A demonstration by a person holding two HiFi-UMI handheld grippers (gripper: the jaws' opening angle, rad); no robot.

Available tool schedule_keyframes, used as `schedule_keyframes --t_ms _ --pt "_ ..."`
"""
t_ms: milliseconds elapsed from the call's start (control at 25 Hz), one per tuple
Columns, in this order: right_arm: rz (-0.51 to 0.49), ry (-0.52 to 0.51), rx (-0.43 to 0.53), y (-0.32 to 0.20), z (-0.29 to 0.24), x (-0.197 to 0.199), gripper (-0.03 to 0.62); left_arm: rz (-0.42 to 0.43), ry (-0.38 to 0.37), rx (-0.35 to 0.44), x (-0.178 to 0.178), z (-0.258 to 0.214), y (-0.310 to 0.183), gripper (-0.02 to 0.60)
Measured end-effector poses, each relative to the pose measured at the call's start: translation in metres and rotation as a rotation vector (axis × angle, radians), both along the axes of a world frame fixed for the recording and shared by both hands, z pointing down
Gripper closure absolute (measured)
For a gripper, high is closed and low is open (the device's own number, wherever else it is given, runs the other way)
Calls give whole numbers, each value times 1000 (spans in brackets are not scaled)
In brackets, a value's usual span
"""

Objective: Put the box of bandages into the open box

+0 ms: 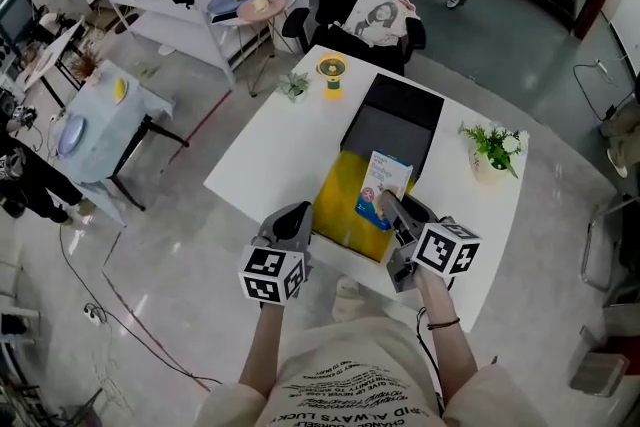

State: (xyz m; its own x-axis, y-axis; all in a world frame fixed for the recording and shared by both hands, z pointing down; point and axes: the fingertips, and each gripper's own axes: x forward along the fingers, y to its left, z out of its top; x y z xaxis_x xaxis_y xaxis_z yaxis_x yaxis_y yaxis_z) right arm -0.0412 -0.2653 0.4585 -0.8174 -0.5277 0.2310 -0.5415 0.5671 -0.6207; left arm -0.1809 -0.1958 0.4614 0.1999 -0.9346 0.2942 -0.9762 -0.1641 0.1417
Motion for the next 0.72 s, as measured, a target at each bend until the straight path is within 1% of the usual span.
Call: schedule_keyframes --t_ms 160,320,480,600,720 --pt "-70 -13 -83 -5 17 -22 514 42 7 -28 3 13 -21 560" --pt "-99 0 -166 -11 37 -34 514 55 13 -64 -2 26 -33 559" --pt "-100 6 -273 -16 54 -40 514 54 33 -101 -8 36 -43 559" --pt "-78 -2 -347 -22 64 -39 514 62 51 -121 -3 45 -46 559" --pt "-59 2 -399 -23 73 -42 514 82 52 -145 1 53 -43 559"
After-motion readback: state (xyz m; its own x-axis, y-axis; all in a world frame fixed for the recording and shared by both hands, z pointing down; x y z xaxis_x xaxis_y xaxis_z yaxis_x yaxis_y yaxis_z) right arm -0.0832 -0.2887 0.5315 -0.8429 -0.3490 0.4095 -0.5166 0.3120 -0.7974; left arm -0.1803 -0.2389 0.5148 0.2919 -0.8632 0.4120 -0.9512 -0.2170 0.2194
